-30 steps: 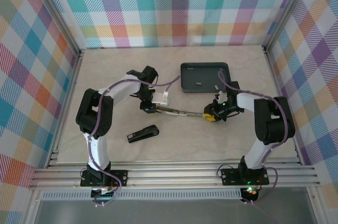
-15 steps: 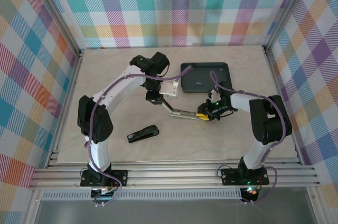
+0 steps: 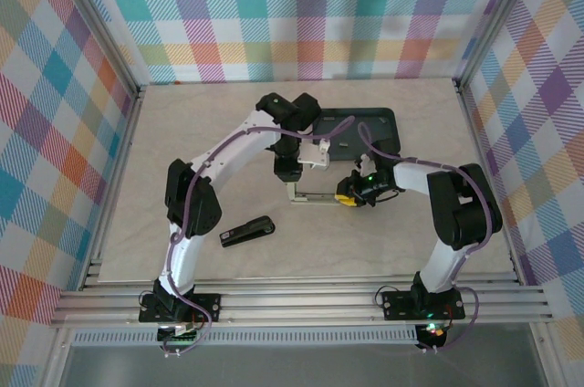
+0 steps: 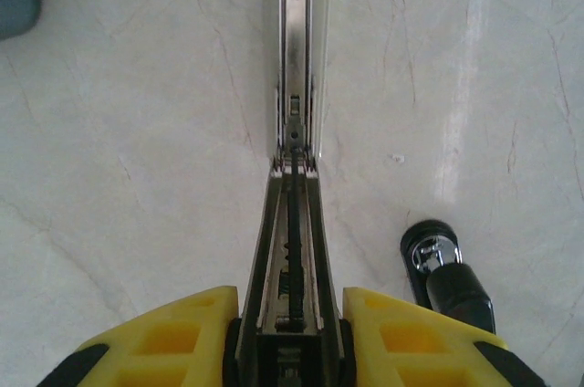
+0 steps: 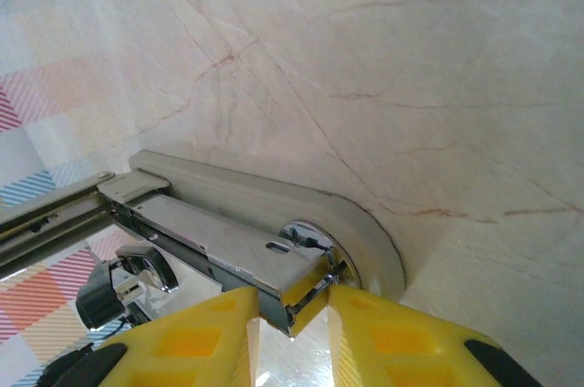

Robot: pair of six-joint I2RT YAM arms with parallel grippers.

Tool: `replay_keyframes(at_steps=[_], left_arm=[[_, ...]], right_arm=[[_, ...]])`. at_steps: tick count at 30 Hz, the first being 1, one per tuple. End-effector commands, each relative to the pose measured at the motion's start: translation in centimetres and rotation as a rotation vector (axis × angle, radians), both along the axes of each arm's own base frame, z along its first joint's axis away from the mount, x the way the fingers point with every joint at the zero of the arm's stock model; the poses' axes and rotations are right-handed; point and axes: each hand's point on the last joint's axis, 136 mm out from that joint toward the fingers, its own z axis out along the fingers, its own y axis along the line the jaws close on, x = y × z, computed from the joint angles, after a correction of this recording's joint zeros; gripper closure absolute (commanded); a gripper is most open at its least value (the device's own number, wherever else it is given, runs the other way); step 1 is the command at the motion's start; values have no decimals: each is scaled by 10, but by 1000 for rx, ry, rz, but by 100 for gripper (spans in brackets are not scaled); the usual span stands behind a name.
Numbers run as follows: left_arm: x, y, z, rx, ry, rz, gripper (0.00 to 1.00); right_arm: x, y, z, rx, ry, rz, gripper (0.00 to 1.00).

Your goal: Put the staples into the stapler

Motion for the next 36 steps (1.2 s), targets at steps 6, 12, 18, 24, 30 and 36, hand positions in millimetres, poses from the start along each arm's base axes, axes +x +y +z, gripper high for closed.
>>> replay_keyframes(at_steps=[6, 12, 18, 24, 30, 36], left_arm=[[11, -88, 1, -277, -21, 86, 73], [6, -112, -20, -295, 9, 72, 75], [5, -120, -54, -268, 58, 79, 77], [3, -119, -77, -228, 82, 69, 76], [0, -123, -74, -250, 105, 89, 62], [9, -134, -44, -335, 103, 206, 45]], right_arm=[[-6, 18, -4, 89, 13, 15, 73], [-7, 21, -2, 118, 7, 13, 74], [-10, 17, 1, 109, -8, 8, 71], [-18, -1, 13, 102, -31, -33, 60], [-32, -26, 19, 64, -26, -84, 60], [-32, -37, 35, 7, -58, -92, 59]])
